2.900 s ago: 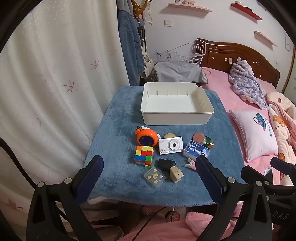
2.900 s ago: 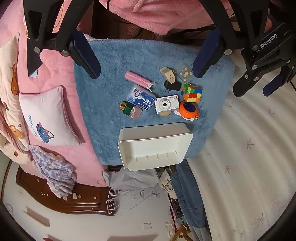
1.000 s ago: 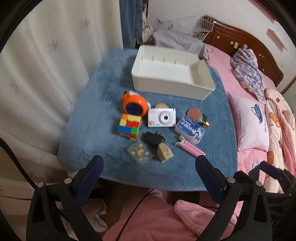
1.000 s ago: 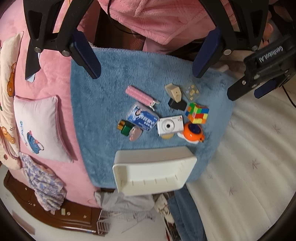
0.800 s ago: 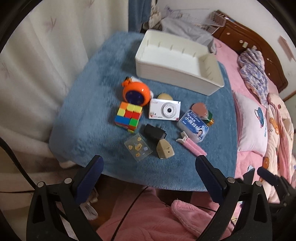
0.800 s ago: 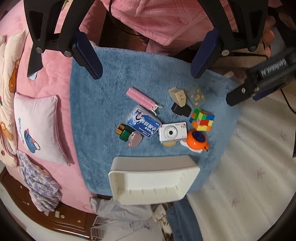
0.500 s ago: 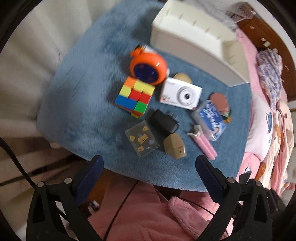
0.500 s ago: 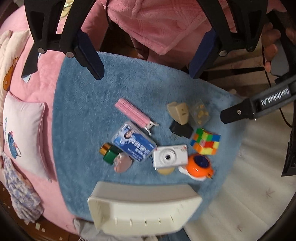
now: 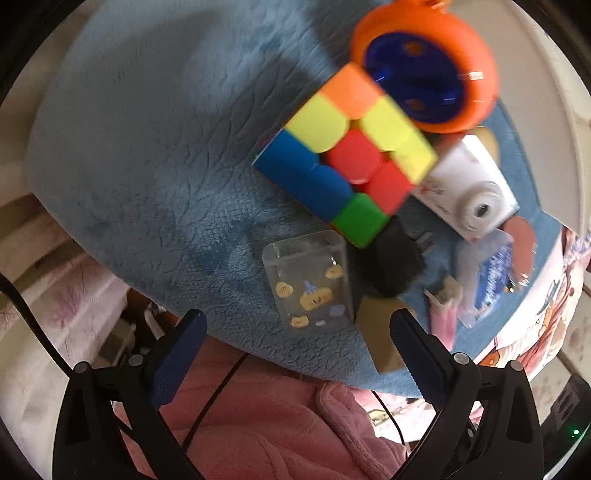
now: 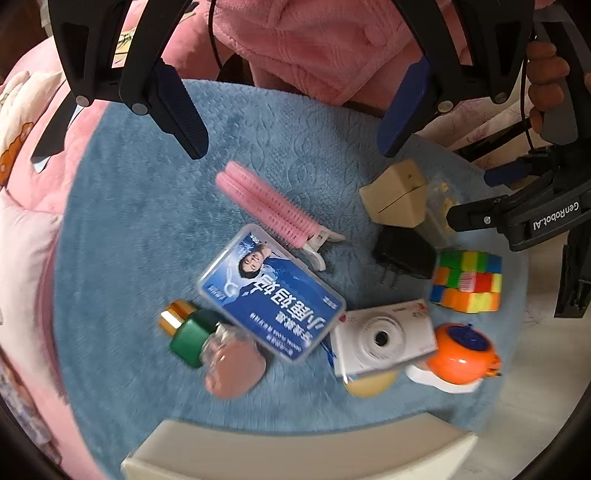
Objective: Organize rigid objects
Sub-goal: 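Grasp the clear plastic box with left tool while right tool grasps the pink curler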
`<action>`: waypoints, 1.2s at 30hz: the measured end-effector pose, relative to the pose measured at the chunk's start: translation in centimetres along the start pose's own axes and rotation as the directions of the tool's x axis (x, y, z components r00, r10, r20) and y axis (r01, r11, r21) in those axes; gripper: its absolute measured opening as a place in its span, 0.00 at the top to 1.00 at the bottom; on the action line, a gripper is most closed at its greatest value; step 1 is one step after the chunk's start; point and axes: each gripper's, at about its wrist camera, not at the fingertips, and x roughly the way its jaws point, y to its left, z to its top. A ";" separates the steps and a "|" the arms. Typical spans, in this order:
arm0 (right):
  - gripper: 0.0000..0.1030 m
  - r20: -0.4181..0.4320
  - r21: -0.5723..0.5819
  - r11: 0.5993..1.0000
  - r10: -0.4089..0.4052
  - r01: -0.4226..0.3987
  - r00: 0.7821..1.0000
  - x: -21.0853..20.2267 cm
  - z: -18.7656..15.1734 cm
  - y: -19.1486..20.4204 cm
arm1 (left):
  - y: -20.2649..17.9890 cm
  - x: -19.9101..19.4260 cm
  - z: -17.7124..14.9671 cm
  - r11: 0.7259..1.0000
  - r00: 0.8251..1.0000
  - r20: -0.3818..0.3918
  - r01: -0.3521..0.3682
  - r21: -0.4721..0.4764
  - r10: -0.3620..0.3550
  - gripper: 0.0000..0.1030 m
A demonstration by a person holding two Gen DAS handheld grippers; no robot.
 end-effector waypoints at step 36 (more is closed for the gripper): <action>0.64 -0.007 -0.016 0.998 -0.065 0.065 0.998 5.0 1.2 -0.1 | 1.1 3.3 0.1 0.990 0.989 -0.119 0.067 -0.126 -0.082 0.48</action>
